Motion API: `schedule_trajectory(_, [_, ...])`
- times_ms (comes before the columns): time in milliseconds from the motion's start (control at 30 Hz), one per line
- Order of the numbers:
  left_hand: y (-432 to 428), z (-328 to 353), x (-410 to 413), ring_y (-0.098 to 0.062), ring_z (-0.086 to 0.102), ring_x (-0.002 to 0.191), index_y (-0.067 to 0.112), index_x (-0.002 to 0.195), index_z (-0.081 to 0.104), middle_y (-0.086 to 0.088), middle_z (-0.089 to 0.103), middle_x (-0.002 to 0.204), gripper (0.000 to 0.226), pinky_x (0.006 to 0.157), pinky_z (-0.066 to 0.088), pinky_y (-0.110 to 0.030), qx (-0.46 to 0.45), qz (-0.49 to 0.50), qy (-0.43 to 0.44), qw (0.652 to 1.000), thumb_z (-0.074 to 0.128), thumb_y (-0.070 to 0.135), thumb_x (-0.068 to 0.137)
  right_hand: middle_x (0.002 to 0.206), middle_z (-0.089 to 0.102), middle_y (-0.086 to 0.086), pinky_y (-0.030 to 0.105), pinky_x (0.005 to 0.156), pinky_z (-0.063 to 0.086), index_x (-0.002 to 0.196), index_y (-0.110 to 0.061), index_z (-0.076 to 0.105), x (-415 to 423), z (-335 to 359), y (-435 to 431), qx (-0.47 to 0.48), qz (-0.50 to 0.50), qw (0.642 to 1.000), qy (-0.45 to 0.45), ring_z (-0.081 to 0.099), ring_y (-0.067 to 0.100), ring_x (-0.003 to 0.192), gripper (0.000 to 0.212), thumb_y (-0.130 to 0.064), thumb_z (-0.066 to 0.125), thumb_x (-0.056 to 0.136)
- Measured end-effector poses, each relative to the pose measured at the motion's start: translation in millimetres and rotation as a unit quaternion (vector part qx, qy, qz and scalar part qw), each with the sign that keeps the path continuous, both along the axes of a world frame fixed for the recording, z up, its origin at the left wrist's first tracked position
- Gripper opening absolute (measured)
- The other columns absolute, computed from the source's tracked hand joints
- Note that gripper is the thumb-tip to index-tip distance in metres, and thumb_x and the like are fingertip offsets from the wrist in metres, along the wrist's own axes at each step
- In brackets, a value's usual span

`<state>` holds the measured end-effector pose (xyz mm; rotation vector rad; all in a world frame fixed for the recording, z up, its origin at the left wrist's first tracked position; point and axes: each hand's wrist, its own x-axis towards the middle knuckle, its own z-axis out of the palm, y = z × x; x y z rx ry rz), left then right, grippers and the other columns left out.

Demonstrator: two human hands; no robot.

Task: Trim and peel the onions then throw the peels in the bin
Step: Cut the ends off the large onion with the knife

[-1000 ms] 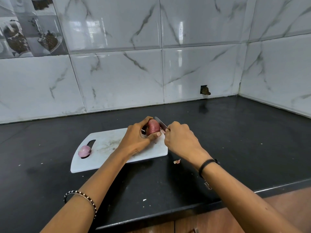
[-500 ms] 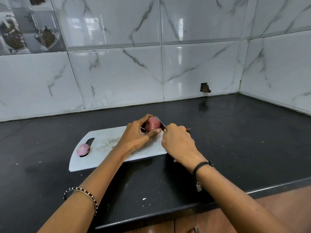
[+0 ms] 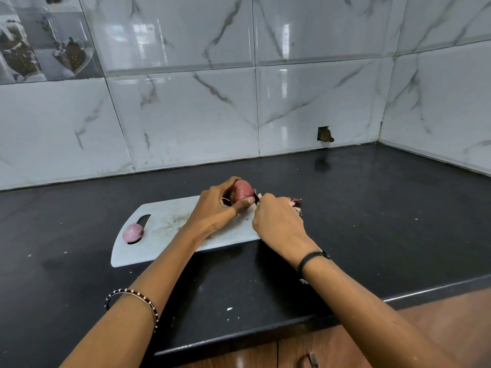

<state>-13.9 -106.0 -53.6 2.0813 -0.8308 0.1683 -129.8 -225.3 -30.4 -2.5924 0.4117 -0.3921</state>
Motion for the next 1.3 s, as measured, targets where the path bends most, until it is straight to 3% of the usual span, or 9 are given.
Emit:
schedule_trajectory(400, [-0.7,1.3,0.4,-0.008,0.068,0.09,0.041,0.117,0.061,0.012,0.072,0.101,0.036,0.075,0.046,-0.016,0.001,-0.003,0.003,1.0,0.072,0.057,0.087,0.125,0.056,0.018,0.036,0.079,0.04,0.123,-0.003,0.053,3.3,1.6,0.6,-0.04,0.003,0.999,-0.003,0.057,0.038,0.117,0.024,-0.013,0.042,0.105])
schedule_trajectory(600, [-2.0,0.5,0.3,-0.006,0.068,0.092,0.04,0.116,0.062,0.013,0.073,0.101,0.035,0.077,0.047,-0.017,-0.003,-0.005,0.006,1.0,0.073,0.056,0.086,0.122,0.054,0.016,0.037,0.077,0.04,0.119,-0.004,0.053,-5.9,-6.8,0.2,-0.01,-0.014,1.0,-0.007,0.055,0.036,0.117,0.02,-0.009,0.043,0.102])
schedule_trajectory(800, [-1.6,1.7,-2.8,-0.006,0.069,0.096,0.037,0.116,0.064,0.012,0.075,0.103,0.037,0.085,0.05,-0.022,-0.003,-0.027,0.021,0.999,0.07,0.059,0.087,0.133,0.052,0.017,0.039,0.087,0.045,0.123,-0.004,0.055,6.0,1.1,-3.3,0.009,-0.002,1.0,0.0,0.053,0.037,0.124,0.025,-0.014,0.044,0.102])
schedule_trajectory(967, [-1.3,2.7,-4.3,-0.006,0.068,0.101,0.038,0.118,0.062,0.013,0.073,0.107,0.035,0.088,0.049,-0.022,-0.005,-0.035,0.033,0.999,0.071,0.054,0.089,0.131,0.053,0.017,0.035,0.079,0.04,0.121,-0.004,0.056,7.2,-8.5,-6.8,-0.001,-0.005,1.0,-0.001,0.054,0.036,0.122,0.024,-0.011,0.043,0.102])
schedule_trajectory(1067, [1.4,2.8,-2.8,-0.006,0.065,0.109,0.039,0.12,0.063,0.012,0.072,0.114,0.034,0.098,0.049,-0.026,-0.042,-0.049,0.083,0.994,0.075,0.043,0.089,0.121,0.059,0.017,0.033,0.077,0.039,0.117,-0.005,0.058,9.3,-12.1,-13.6,0.04,-0.014,0.999,-0.015,0.058,0.036,0.115,0.023,-0.014,0.045,0.102])
schedule_trajectory(1200, [7.2,5.8,-2.0,-0.004,0.062,0.118,0.039,0.125,0.064,0.009,0.07,0.122,0.047,0.093,0.047,-0.02,-0.085,-0.08,0.17,0.979,0.082,0.031,0.082,0.111,0.06,0.017,0.039,0.074,0.054,0.111,-0.006,0.059,2.6,-14.6,-25.1,0.084,-0.013,0.995,-0.047,0.059,0.038,0.096,0.026,-0.019,0.038,0.103])
schedule_trajectory(1300, [15.6,7.2,3.5,-0.007,0.061,0.122,0.039,0.124,0.065,0.01,0.071,0.123,0.059,0.104,0.046,-0.029,-0.093,-0.076,0.18,0.976,0.088,0.032,0.07,0.099,0.056,0.014,0.035,0.068,0.044,0.09,-0.01,0.049,-5.0,-15.3,-31.4,0.102,-0.001,0.993,-0.066,0.05,0.034,0.081,0.021,-0.018,0.034,0.103])
